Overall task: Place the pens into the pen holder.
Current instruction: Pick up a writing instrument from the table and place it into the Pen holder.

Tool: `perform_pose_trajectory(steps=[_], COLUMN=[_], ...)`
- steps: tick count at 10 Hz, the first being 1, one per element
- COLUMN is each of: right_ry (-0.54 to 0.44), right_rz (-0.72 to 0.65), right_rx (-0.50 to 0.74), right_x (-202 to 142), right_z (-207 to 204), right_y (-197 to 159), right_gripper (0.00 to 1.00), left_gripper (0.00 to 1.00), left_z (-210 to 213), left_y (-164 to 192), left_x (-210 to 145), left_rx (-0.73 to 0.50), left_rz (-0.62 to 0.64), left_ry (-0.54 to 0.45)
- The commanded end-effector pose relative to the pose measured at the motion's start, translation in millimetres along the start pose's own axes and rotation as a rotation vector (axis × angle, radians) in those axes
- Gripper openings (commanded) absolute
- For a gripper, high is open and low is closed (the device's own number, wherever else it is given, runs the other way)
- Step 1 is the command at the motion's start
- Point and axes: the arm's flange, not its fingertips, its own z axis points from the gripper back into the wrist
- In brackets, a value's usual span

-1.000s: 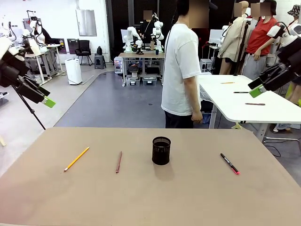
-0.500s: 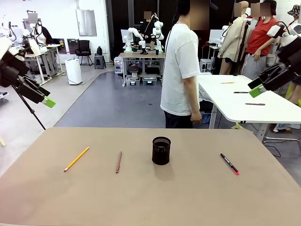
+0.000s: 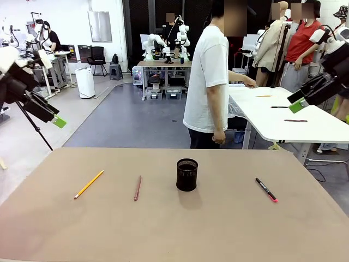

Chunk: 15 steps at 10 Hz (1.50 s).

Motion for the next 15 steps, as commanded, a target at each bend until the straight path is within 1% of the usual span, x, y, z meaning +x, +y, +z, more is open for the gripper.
perform_pose_trajectory(steps=[1,3,4,6,7,8,9,10,14,15], right_ry=[-0.005,-0.005,-0.005,-0.005,-0.005,-0.005,-0.005,-0.005,-0.005,-0.005], right_rz=[0.004,0.004,0.004,0.004,0.004,0.004,0.004,0.004,0.004,0.004], right_rx=[0.0,0.0,0.0,0.0,0.0,0.0,0.0,0.0,0.0,0.0], right_x=[0.9,0.9,0.9,0.9,0.9,0.9,0.9,0.9,0.9,0.9], right_z=[1.7,1.7,1.7,1.7,1.7,1.7,1.7,1.7,1.7,1.7], right_y=[1.4,1.4,1.4,1.4,1.4,1.4,1.4,1.4,1.4,1.4], right_gripper=[1.0,1.0,1.0,1.0,1.0,1.0,1.0,1.0,1.0,1.0], left_gripper=[1.0,1.0,1.0,1.0,1.0,1.0,1.0,1.0,1.0,1.0], left_z=[-15.0,-46.4,-65.5,-102.3,-114.8,-122.7,-120.8,-129.3,-132.1,-153.6], left_y=[5.8,20.9,28.8,48.7,56.0,55.9,50.6,51.9,54.8,66.1], left_x=[14.7,16.7,15.2,10.6,7.4,9.5,11.3,-2.3,1.1,-0.4], left_rx=[0.02,0.0,-0.023,-0.064,-0.065,-0.052,-0.106,-0.072,-0.077,-0.048], left_rz=[0.17,0.284,0.294,0.355,0.343,0.332,0.27,0.342,0.329,0.44], left_ry=[0.132,0.219,0.274,0.392,0.435,0.405,0.355,0.393,0.392,0.428])
